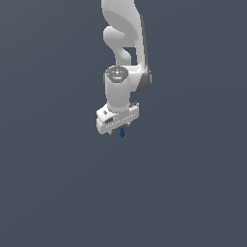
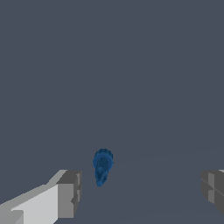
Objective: Pick up the object and move it to a goal position.
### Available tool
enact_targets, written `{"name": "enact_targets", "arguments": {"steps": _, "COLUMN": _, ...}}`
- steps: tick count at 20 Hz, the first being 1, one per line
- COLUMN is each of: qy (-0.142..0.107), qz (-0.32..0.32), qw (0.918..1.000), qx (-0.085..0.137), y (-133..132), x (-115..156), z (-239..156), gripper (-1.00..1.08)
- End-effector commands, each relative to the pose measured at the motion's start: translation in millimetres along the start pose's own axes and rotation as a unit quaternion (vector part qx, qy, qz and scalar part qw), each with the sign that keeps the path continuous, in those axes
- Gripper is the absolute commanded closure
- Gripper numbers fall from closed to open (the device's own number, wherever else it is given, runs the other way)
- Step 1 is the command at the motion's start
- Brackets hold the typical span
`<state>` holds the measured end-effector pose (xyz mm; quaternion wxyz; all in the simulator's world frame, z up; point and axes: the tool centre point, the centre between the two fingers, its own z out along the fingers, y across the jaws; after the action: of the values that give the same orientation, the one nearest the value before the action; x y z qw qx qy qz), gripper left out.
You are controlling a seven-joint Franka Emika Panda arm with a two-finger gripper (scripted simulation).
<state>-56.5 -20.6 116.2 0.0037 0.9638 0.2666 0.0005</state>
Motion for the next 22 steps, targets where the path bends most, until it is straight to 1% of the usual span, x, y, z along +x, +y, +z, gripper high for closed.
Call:
{"name": "enact_targets", "arguments": {"steps": 1, "qy": 0.000, "qz": -0.037, "qw": 0.9993, "qx": 0.001, "y": -7, "x": -6, "z": 5, "gripper": -0.92}}
{"name": "enact_targets", "arguments": {"steps": 7, "qy": 0.000, "qz": -0.109, "qw": 0.9941, "qx": 0.002, "y": -20, "x": -18, "z": 15, "gripper": -0.92}}
{"name": "enact_targets", "arguments": {"steps": 12, "qy": 0.001, "qz": -0.148, "qw": 0.9890, "qx": 0.003, "y": -28, "x": -24, "z": 20, "gripper": -0.92}}
{"name": "enact_targets", "arguments": {"steps": 17, "qy": 0.001, "qz": -0.168, "qw": 0.9858, "qx": 0.003, "y": -32, "x": -28, "z": 23, "gripper": -0.92}}
{"name": "enact_targets", "arguments": {"steps": 22, "qy": 0.001, "qz": -0.169, "qw": 0.9856, "qx": 0.004, "y": -32, "x": -28, "z": 24, "gripper": -0.92}}
